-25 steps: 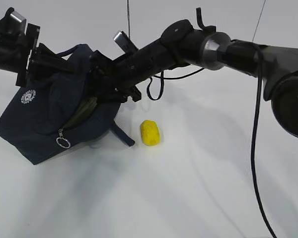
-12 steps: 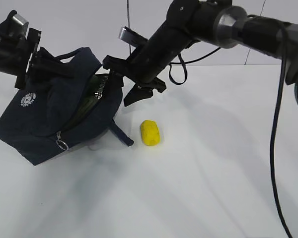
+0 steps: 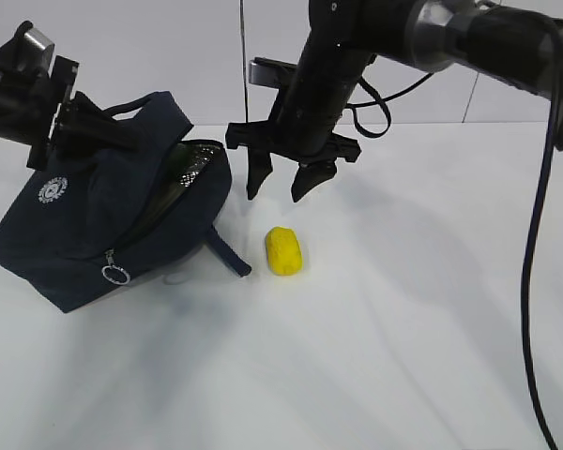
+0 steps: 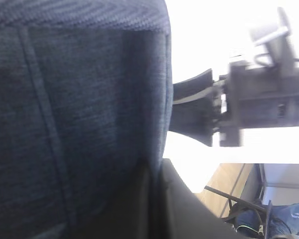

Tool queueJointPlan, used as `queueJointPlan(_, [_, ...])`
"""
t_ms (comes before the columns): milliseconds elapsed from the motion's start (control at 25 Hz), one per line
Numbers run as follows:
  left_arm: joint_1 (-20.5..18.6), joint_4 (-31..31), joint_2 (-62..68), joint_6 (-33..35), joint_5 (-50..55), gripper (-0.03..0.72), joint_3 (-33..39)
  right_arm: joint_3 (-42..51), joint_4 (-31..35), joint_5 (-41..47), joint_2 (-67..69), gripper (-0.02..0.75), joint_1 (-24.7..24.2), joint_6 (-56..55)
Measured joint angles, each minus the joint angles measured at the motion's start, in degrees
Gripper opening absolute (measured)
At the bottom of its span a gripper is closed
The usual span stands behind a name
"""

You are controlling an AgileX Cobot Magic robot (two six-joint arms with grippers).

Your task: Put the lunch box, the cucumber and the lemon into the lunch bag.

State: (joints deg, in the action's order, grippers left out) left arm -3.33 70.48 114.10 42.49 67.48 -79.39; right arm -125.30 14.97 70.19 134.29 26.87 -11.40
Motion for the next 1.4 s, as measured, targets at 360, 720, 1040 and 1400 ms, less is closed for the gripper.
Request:
queueJointPlan(360, [0.0, -0.22, 0.0, 0.0, 0.0, -0.008, 0.0, -0.12, -2.71, 0.03, 1.8, 0.524, 1.09, -2.33])
queueJointPlan(720, [0.0, -0.58, 0.0, 0.0, 0.0, -0.008, 0.0, -0.12, -8.18, 0.03, 3.09, 0.567, 1.89, -4.87])
queueJointPlan(1040, [0.0, -0.69, 0.0, 0.0, 0.0, -0.008, 0.0, -0.12, -5.6, 0.03, 6.0, 0.569, 1.89, -5.35])
queueJointPlan(1400, [0.0, -0.81, 0.0, 0.0, 0.1, -0.008, 0.0, -0.12, -4.96, 0.03, 7.48, 0.565, 1.89, -5.69])
